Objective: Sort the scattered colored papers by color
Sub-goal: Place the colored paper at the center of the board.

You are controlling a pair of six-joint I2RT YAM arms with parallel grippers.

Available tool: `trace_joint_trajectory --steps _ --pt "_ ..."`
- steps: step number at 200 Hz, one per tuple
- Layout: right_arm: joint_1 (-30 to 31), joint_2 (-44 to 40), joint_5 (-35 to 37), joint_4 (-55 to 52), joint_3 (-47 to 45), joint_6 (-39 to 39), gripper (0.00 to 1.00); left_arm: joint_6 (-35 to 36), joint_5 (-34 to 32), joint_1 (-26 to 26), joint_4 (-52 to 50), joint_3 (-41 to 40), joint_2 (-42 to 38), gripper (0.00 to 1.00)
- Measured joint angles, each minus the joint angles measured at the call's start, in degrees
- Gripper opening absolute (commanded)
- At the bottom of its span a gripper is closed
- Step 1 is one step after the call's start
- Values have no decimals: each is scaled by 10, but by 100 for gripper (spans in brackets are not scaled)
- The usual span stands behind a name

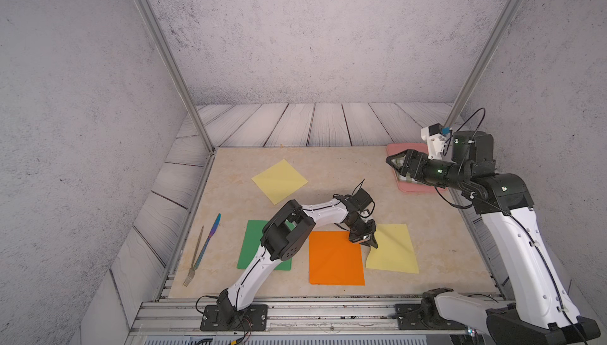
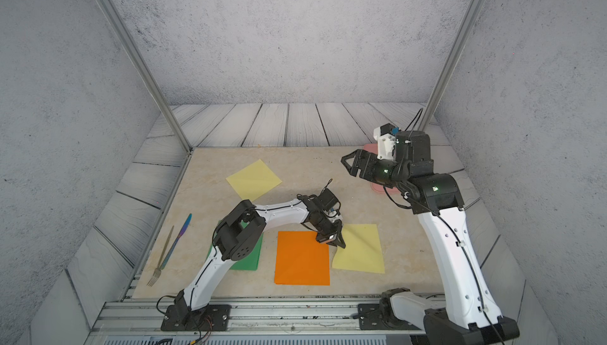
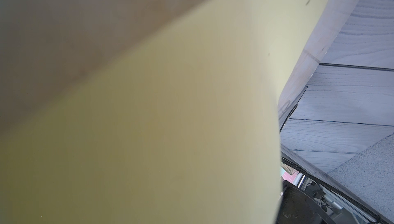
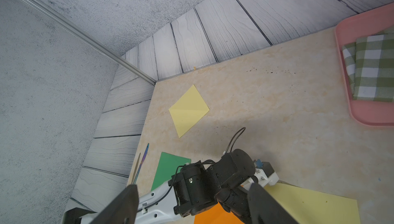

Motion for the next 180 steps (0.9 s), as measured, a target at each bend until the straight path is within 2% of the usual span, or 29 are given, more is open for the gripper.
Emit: trace_joint_trajectory --steps 49,97,180 --pt "0 0 -2 0 -5 0 85 -3 0 -10 6 25 10 0" --pt "0 -1 -2 -1 -7 -1 85 -24 -3 -12 25 24 20 24" --pt "0 -1 -3 -3 -9 -3 85 -35 -13 -12 34 24 19 36"
